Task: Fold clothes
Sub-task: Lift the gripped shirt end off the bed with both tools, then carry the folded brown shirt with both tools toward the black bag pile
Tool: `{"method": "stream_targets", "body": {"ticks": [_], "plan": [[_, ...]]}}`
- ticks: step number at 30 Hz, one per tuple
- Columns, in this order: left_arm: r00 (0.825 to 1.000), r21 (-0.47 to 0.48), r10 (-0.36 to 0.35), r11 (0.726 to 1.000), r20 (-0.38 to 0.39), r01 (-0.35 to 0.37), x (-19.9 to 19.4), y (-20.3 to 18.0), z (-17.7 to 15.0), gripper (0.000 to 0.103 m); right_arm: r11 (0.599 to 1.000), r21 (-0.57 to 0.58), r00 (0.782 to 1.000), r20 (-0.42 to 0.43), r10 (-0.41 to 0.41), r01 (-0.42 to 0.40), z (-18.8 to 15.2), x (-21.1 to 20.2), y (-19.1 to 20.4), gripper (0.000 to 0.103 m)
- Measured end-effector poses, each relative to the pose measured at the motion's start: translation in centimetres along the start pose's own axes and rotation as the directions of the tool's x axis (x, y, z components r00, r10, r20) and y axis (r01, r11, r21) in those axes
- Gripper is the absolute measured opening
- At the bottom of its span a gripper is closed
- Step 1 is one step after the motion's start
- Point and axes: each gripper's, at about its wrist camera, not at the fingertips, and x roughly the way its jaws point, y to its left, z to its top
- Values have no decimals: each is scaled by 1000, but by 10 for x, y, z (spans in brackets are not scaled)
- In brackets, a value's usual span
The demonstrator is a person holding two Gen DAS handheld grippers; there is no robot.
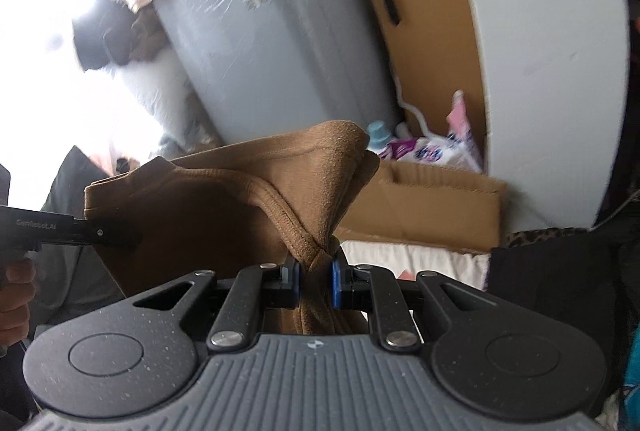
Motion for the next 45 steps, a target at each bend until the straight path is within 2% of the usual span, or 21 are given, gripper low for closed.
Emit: {"method": "stream_targets", "body": {"ticks": [6, 12, 21, 29, 37, 42, 45], "plan": [[998, 39, -65, 997, -6, 65, 20, -40, 12, 4, 998, 38, 997, 49, -59, 57, 8, -38, -26, 14], [993, 50, -113, 992, -32, 115, 52, -64, 14, 4, 989, 84, 989, 82, -127, 120, 10, -65, -60, 14], [982, 66, -172, 982, -74, 177, 95, -94, 9, 4, 969, 155, 974, 93, -208, 193, -2, -80, -114, 14], [963, 100, -236, 963, -132, 250, 151, -116, -19, 4, 948, 173, 956, 78, -284, 267, -28, -83, -157, 14], [927, 85, -327, 934, -183, 346, 207, -126, -44, 4, 920, 167, 928, 56, -368, 354, -56, -90, -198, 14], [915, 88, -358, 921, -188, 379, 230, -129, -58, 4, 902, 168, 911, 47, -410, 398, -71, -88, -219, 14], [906, 84, -380, 912, -188, 400, 239, -129, -65, 4, 898, 170, 907, 40, -418, 406, -77, -84, -227, 14]]}}
